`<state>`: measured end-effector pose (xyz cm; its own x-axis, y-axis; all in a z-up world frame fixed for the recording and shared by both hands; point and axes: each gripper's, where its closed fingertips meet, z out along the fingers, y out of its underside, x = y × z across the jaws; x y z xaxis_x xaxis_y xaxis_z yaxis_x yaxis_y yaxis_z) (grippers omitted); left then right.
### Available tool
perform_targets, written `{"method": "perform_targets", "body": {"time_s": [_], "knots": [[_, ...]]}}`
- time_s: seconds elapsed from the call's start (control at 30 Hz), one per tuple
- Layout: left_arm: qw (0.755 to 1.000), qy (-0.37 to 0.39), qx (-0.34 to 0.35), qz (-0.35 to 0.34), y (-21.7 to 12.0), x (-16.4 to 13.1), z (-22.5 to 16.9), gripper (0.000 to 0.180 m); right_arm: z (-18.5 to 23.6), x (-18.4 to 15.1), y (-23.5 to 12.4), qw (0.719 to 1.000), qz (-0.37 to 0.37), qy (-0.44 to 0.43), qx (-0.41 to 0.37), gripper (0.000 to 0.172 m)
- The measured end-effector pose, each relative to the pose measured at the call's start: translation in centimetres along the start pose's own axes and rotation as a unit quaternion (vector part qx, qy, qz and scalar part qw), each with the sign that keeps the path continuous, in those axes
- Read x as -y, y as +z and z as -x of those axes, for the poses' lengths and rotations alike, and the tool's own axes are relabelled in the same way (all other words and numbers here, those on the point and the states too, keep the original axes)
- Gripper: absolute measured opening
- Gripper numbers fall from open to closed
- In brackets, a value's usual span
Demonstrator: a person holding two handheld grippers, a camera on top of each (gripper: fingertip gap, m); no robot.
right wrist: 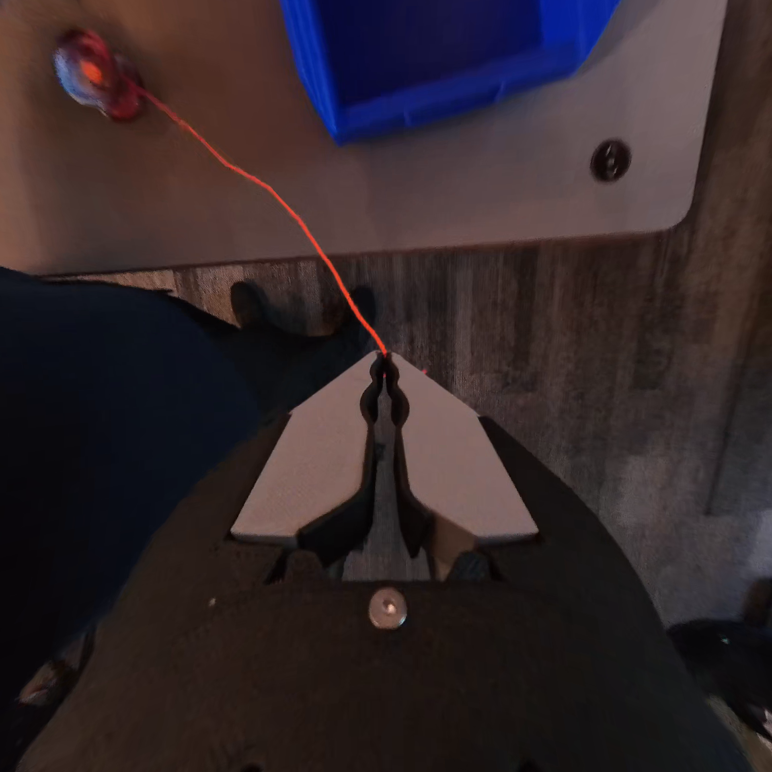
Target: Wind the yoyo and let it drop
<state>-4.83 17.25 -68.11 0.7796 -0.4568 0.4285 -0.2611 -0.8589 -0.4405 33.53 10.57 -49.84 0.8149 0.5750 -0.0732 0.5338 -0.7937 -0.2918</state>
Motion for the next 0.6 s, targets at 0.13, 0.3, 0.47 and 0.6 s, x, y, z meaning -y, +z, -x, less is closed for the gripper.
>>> {"method": "perform_targets", "body": {"time_s": [0.13, 0.3, 0.47, 0.6], "knots": [[1.0, 0.008, -0.02, -0.02, -1.3, 0.3, -1.4, 0.002, -0.5, -4.5, 1.8, 0.998, 0.05, 0.029, 0.012, 0.0], [0.996, 0.053, -0.073, -0.016, -2.2, 0.1, -4.1, 0.022, 0.7, -9.4, 2.4, 0.992, 0.109, 0.037, 0.049, 0.0], [0.994, 0.098, -0.031, 0.028, 0.1, -0.6, -3.8, 0.012, 4.0, -10.0, 0.6, 0.984, 0.123, 0.014, 0.126, 0.0], [0.996, 0.085, -0.005, 0.025, 1.5, -0.6, -3.8, 0.003, 8.7, -7.4, -0.9, 0.972, 0.102, -0.019, 0.211, 0.0]]}}
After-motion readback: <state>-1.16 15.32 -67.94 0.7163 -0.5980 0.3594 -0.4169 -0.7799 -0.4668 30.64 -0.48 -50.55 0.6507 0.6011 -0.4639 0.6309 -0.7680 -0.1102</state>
